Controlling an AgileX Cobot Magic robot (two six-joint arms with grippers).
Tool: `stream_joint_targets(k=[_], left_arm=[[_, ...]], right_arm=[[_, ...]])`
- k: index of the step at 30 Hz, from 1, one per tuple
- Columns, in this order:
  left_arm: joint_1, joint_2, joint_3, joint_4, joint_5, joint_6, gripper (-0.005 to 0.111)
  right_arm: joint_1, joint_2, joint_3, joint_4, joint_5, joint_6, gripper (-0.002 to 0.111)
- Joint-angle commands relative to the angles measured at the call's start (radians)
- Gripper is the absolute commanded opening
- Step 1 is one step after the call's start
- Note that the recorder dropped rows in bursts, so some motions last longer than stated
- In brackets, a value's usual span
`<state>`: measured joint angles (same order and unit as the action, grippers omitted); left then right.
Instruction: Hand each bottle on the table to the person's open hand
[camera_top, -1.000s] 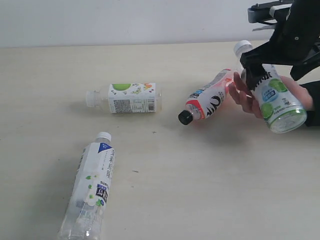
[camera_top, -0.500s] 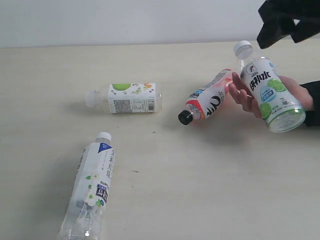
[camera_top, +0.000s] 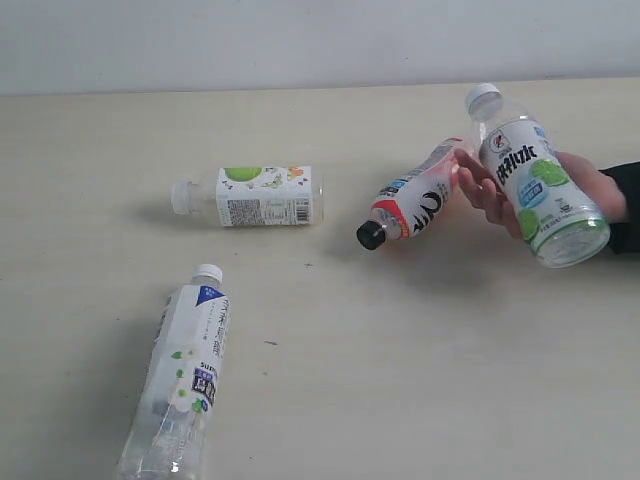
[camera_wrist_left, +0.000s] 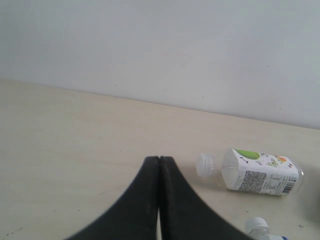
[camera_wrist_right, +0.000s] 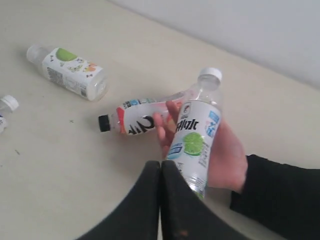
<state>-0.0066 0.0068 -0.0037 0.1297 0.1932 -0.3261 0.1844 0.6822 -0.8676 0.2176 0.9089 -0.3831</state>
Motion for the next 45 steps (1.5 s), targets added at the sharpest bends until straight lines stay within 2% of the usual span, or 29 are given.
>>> stream_joint_targets(k=[1,6,12,22,26,45], left_arm=[[-0.005,-0.007,0.004,-0.005,-0.002,0.000,0.000],[-0.005,-0.007,0.004,-0.005,-0.002,0.000,0.000],[-0.005,-0.007,0.004,-0.005,-0.002,0.000,0.000],[-0.005,-0.007,0.004,-0.005,-0.002,0.000,0.000],[-0.005,-0.007,0.004,-0.005,-0.002,0.000,0.000],[-0.005,-0.007,0.004,-0.005,-0.002,0.000,0.000]], right_arm=[[-0.003,-0.204,0.166,-0.056,-0.136,-0.017,0.000],[-0.003,-0.326,0.306,-0.121,-0.255,0.023,0.000],[-0.003,-0.353,0.373,-0.124,-0.397,0.064,0.000],[-0.003,-0.357,0.394,-0.094,-0.406,0.072,0.000],[-0.003,-0.357,0.412,-0.028,-0.419,0.070,0.000],[-0.003,-0.427,0.424,-0.037,-0.447,0.070,0.000]])
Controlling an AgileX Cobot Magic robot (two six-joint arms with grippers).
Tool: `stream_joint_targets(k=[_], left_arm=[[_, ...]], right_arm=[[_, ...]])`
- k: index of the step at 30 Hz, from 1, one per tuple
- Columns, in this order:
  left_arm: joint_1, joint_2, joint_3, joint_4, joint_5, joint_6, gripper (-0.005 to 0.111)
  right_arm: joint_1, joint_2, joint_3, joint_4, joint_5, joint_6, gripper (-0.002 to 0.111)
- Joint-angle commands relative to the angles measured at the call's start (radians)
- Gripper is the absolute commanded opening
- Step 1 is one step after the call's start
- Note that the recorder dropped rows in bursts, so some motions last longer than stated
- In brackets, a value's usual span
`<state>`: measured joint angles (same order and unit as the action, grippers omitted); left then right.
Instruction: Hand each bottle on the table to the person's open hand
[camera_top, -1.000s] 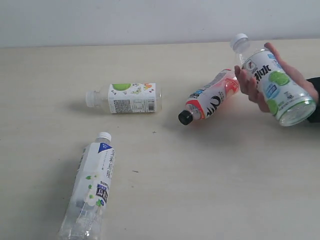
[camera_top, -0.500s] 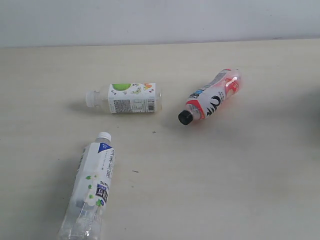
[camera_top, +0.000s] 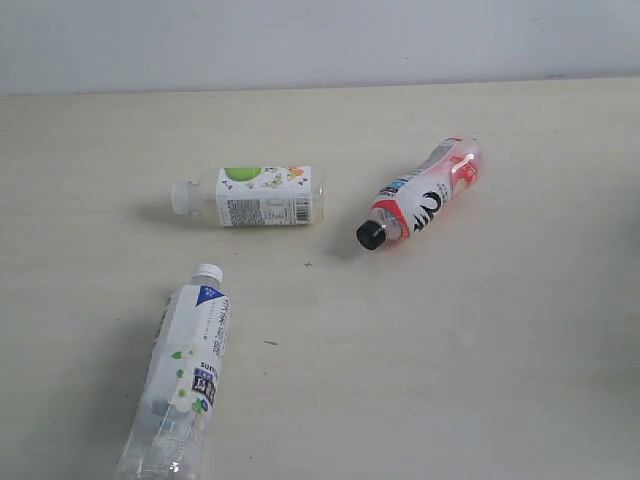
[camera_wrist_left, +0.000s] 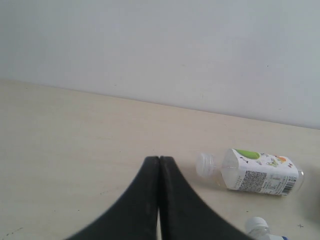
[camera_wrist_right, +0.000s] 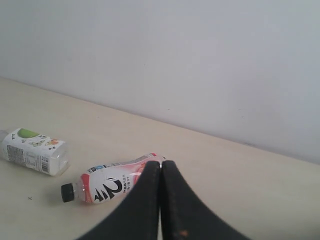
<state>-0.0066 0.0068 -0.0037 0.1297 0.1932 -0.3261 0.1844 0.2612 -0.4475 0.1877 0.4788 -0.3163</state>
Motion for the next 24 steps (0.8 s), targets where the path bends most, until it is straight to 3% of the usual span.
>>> stream_joint_targets(k=[1,24], left_arm=[[-0.005,-0.007,0.004,-0.005,-0.002,0.000,0.000],[-0.005,-0.007,0.004,-0.005,-0.002,0.000,0.000]], right_arm=[[-0.003,-0.006,0.004,-0.008,-0.017,0.004,0.000],[-0.003,-0.006,0.004,0.002,-0.035,0.005,0.000]])
